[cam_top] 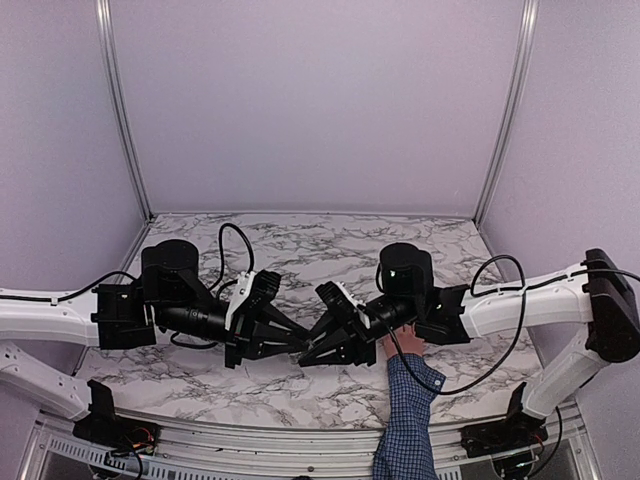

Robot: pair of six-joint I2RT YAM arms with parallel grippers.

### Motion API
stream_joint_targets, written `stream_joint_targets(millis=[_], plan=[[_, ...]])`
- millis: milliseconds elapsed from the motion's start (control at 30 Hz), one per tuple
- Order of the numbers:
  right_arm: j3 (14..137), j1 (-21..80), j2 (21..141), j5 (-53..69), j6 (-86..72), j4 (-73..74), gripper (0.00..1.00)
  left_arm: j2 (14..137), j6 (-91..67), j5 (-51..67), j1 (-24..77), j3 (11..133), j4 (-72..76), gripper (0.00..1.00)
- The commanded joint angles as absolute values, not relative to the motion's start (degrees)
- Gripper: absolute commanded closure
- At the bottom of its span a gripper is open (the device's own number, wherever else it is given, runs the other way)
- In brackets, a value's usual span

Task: Paint the nails
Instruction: Unscrew the cap of the nail polish bottle.

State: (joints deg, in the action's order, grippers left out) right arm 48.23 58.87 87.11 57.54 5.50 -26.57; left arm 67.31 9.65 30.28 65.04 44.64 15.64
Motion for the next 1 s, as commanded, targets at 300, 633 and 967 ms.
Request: stream_joint_targets(millis=[300, 633, 967], plan=[[48.22, 57.49, 83.61, 36.01, 2.84, -28.02, 1.0, 69.52, 8.0, 8.91, 65.21, 46.32, 19.07, 1.0], [47.15, 57.51, 82.58, 18.51, 0.95, -29.55, 1.0, 74.38, 2.19, -7.62, 65.21, 47.76, 24.71, 1.0], [47.28, 58.84, 82.94, 5.72, 0.95, -30.58, 1.0, 81.68, -3.78, -17.53, 65.21, 51.67, 25.27, 1.0]])
